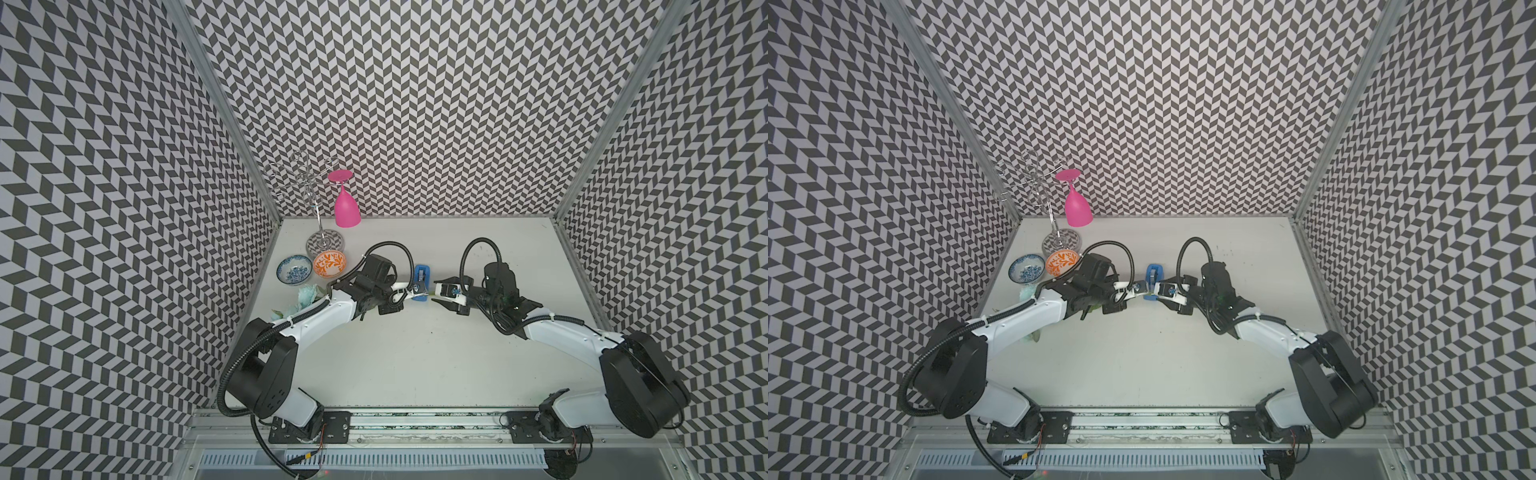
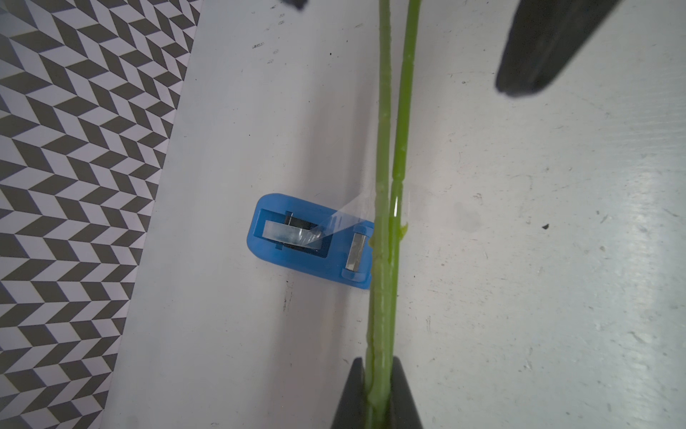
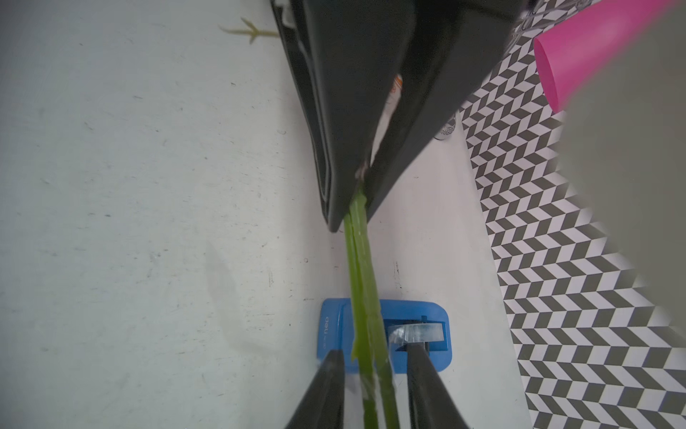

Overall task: Wrap bouquets with tape
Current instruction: Stick the tape to the bouquet.

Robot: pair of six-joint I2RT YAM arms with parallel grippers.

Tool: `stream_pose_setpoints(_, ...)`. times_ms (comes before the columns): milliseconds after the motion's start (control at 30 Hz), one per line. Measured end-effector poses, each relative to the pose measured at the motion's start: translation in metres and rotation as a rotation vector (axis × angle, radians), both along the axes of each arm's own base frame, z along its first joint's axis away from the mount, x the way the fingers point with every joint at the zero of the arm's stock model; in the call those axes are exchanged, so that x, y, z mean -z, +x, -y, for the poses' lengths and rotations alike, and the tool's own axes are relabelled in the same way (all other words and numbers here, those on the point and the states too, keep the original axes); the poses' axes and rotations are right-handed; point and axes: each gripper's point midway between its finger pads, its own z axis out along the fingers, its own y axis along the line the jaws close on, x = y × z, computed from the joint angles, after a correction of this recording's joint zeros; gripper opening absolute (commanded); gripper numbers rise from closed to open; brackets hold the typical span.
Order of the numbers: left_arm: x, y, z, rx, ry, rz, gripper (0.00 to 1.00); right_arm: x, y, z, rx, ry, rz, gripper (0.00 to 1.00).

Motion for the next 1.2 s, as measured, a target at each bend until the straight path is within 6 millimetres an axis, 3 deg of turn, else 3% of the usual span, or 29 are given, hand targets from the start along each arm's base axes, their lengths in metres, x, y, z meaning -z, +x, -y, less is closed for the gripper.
stream_pose_setpoints(67,0.000,-0.001,0.000,0.002,0.000,-0.007,0.00,0.000,0.000,-0.002,0.013,0.013,0.004,0.01)
stream_pose_setpoints(267,0.001,-0.004,0.000,0.014,-0.002,-0.017,0.00,0.001,-0.003,-0.004,0.026,0.031,0.005,0.24)
stream_pose_setpoints(400,0.000,-0.004,0.002,0.027,-0.006,-0.011,0.00,-0.004,-0.014,0.000,-0.003,0.034,0.008,0.33)
stream_pose_setpoints(533,-0.003,0.000,0.003,0.038,-0.012,0.016,0.00,-0.020,-0.039,0.006,-0.069,0.064,0.026,0.40)
stream_pose_setpoints(667,-0.006,0.004,0.004,0.045,-0.017,0.035,0.00,-0.053,-0.053,0.022,-0.071,0.108,0.115,0.54)
stream_pose_setpoints(800,-0.010,0.005,0.004,0.058,-0.028,0.050,0.00,-0.097,-0.036,0.049,-0.007,0.147,0.367,0.58)
stream_pose_setpoints(900,-0.015,0.006,0.005,0.067,-0.038,0.063,0.00,-0.109,-0.005,0.077,0.038,0.129,0.519,0.59)
stream_pose_setpoints(1000,-0.018,0.006,0.005,0.075,-0.047,0.068,0.00,-0.099,0.020,0.087,0.005,0.050,0.598,0.58)
stream_pose_setpoints(1200,-0.018,0.004,0.007,0.094,-0.052,0.069,0.00,-0.063,0.024,0.059,-0.269,-0.067,0.691,0.56)
